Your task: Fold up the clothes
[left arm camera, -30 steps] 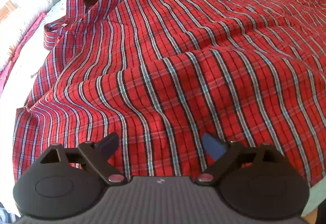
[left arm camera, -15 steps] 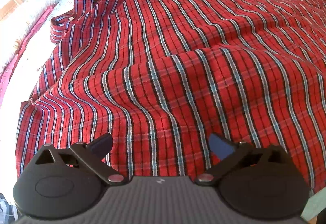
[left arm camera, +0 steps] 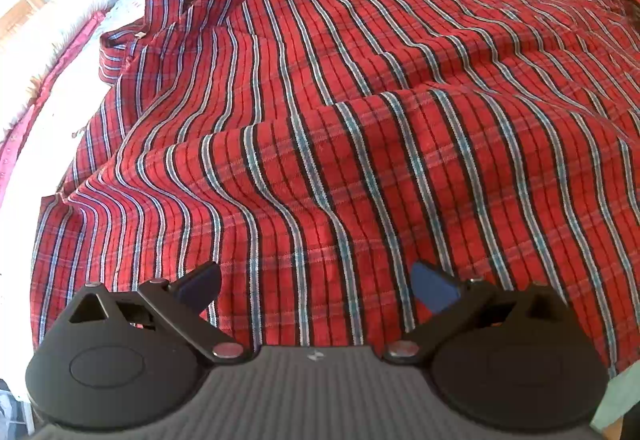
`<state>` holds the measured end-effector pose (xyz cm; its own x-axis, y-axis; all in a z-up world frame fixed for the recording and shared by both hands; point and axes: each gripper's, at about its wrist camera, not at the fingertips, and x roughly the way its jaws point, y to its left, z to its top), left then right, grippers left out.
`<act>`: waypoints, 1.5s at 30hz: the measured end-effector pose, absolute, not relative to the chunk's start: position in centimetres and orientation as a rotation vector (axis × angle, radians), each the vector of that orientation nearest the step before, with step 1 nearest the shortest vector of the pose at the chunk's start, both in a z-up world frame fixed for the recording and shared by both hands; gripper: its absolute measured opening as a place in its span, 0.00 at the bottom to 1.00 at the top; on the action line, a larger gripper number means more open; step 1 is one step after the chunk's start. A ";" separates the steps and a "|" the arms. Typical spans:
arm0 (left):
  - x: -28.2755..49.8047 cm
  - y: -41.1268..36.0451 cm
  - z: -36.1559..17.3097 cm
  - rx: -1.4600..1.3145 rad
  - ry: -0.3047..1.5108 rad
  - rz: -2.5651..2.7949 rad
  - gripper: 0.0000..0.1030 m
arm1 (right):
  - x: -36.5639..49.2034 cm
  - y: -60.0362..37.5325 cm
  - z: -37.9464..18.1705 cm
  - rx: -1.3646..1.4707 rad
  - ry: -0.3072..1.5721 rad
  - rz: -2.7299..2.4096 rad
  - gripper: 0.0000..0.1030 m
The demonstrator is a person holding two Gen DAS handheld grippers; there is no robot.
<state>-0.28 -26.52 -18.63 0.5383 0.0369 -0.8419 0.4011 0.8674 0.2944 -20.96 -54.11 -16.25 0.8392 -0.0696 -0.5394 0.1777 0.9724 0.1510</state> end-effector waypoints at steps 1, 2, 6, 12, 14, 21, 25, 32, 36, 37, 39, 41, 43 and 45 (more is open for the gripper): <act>-0.2 -26.5 -18.7 0.488 0.994 -0.228 1.00 | -21.4 -55.6 -16.3 0.288 0.541 -0.170 0.58; -0.1 -26.5 -18.7 0.483 0.999 -0.229 1.00 | -21.2 -56.9 -16.6 0.350 0.530 -0.196 0.60; 0.1 -26.4 -18.8 0.461 1.010 -0.227 1.00 | -20.5 -62.2 -17.8 0.602 0.495 -0.286 0.62; 0.4 -26.4 -19.0 0.443 1.025 -0.228 1.00 | -19.3 -64.7 -20.8 0.947 0.566 -0.254 0.62; 0.6 -26.4 -19.0 0.442 1.031 -0.230 1.00 | -20.1 -64.0 -21.4 1.038 0.547 -0.230 0.62; 0.7 -26.5 -19.1 0.447 1.033 -0.233 1.00 | -19.4 -64.7 -21.7 1.130 0.449 -0.224 0.54; 0.8 -26.1 -19.1 0.422 1.039 -0.231 1.00 | -16.9 -64.9 -21.7 1.086 0.468 -0.204 0.05; 1.0 -25.2 -18.9 0.346 1.102 -0.230 1.00 | -18.7 -64.3 -15.4 0.921 0.318 -0.155 0.05; 0.5 -24.9 -18.8 0.344 1.104 -0.230 1.00 | -19.1 -58.8 -9.1 0.584 0.372 0.143 0.05; 0.3 -24.9 -18.7 0.346 1.102 -0.229 1.00 | -18.8 -56.2 -8.6 0.426 0.448 0.182 0.05; 0.1 -24.9 -18.7 0.349 1.099 -0.227 1.00 | -18.3 -51.1 -8.2 0.130 0.599 0.254 0.08; -0.1 -24.8 -18.7 0.351 1.097 -0.225 1.00 | -17.8 -47.3 -10.8 -0.034 0.757 0.297 0.10; -0.4 -24.5 -18.6 0.352 1.102 -0.230 1.00 | -17.7 -45.5 -13.5 -0.101 0.853 0.277 0.14; -0.7 -24.3 -18.5 0.352 1.106 -0.237 1.00 | -18.6 -46.0 -14.3 -0.006 0.853 0.262 0.21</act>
